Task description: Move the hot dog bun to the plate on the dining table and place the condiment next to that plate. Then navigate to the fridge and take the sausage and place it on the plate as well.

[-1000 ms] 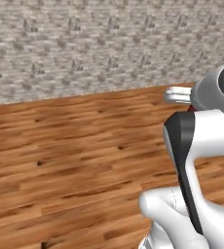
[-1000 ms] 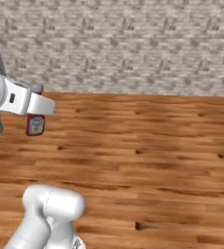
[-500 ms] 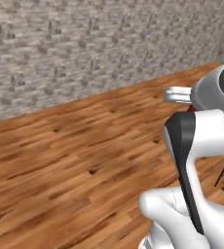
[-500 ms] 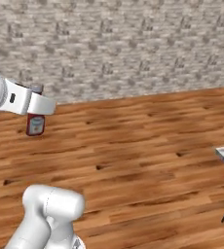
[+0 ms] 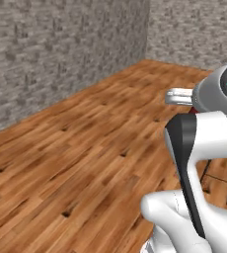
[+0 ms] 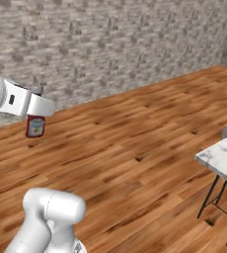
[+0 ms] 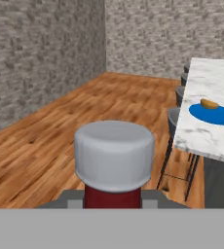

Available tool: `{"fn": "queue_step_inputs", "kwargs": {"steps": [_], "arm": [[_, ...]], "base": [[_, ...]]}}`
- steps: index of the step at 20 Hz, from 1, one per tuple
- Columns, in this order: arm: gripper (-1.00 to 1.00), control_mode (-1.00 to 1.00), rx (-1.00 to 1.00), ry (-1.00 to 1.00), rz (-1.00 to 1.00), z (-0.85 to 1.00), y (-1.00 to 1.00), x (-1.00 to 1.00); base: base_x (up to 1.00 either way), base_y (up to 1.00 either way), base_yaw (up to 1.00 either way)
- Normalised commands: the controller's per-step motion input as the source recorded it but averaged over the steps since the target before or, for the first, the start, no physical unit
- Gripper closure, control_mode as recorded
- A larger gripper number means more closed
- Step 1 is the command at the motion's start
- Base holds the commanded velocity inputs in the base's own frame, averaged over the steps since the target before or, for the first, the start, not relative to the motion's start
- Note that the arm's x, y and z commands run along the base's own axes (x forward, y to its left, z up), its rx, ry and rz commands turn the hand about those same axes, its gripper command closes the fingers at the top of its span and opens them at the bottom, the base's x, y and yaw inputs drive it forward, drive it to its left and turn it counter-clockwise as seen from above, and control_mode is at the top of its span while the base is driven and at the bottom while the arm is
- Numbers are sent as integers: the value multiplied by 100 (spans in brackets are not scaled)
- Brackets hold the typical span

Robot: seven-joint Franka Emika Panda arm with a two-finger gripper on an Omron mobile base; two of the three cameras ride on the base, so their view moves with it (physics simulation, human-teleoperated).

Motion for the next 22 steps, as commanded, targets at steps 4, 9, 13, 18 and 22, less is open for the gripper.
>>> {"fn": "queue_step_inputs", "kwargs": {"steps": [4, 9, 13, 18, 22], "arm": [[100, 100, 0, 0, 0, 0, 0, 0], [100, 100, 0, 0, 0, 0, 0, 0], [100, 100, 0, 0, 0, 0, 0, 0], [100, 100, 0, 0, 0, 0, 0, 0], [100, 100, 0, 0, 0, 0, 0, 0]], "base": [[94, 14, -61], [82, 1, -56], [73, 0, -52], [53, -2, -45], [22, -16, -38]]}}
